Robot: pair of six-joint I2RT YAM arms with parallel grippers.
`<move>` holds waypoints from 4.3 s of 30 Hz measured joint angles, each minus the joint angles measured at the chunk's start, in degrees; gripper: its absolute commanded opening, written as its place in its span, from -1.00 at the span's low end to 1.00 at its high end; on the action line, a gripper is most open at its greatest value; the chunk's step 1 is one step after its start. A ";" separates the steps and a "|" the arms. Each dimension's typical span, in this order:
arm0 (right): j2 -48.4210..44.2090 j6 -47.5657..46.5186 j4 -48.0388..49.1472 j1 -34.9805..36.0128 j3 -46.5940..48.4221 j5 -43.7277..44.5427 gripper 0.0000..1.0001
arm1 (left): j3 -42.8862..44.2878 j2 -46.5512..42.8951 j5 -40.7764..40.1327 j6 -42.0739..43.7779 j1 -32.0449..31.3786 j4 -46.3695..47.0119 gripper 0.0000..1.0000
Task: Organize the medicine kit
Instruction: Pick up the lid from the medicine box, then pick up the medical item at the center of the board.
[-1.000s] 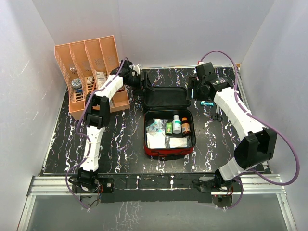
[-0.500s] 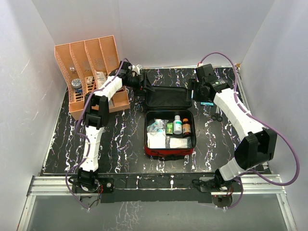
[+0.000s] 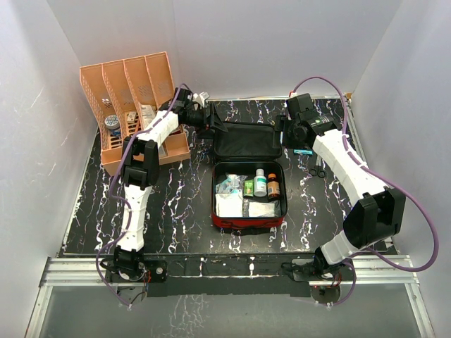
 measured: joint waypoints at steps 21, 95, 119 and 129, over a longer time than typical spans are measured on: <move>0.00 0.07 0.96 0.00 0.00 -0.02 0.34 | -1.60 -11.10 5.29 6.71 -0.04 -1.70 0.41; -10.75 9.20 1.25 0.00 -5.73 20.76 0.32 | -13.44 -30.99 12.31 29.46 -3.26 2.36 -1.00; 2.93 11.52 4.42 -9.81 -5.38 19.82 0.34 | -29.42 -47.58 -1.07 46.66 -4.07 3.34 -1.00; 11.47 11.43 7.65 -10.45 0.04 15.69 0.34 | -33.83 -53.33 1.36 54.12 -4.11 -0.13 -1.00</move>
